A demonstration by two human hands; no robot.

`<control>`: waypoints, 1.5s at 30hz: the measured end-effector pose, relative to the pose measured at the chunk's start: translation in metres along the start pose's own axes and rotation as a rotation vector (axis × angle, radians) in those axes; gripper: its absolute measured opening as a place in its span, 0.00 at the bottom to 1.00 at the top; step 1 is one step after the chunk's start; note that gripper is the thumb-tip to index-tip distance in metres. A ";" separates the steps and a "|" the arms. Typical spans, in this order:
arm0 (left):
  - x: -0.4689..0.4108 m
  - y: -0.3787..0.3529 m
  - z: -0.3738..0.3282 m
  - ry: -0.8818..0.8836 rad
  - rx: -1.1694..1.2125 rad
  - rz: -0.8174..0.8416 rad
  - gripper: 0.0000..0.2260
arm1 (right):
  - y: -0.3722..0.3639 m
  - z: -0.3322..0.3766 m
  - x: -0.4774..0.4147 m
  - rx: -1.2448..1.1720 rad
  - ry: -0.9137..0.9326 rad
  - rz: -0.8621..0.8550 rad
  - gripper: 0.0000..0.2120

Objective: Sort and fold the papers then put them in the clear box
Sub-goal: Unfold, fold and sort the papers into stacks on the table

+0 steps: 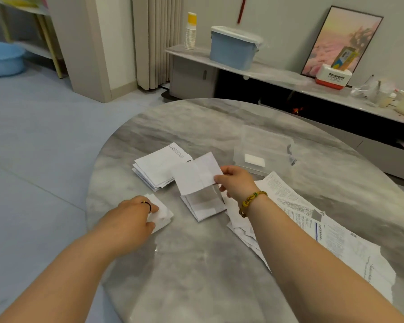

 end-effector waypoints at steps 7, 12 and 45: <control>0.001 0.005 0.027 -0.031 0.004 0.059 0.20 | -0.041 0.020 -0.043 0.017 0.036 0.017 0.12; 0.000 0.008 0.033 -0.024 0.076 0.067 0.18 | -0.049 0.027 -0.053 0.005 0.030 0.034 0.13; 0.006 0.014 0.071 0.146 0.325 0.117 0.36 | -0.086 0.007 0.034 0.068 -0.098 0.357 0.10</control>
Point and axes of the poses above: each hand's wrist, its own x-axis away from the middle knuckle, its own y-axis out of the back of the hand, z = x × y, the point moved 2 cm from there along -x, towards the middle knuckle
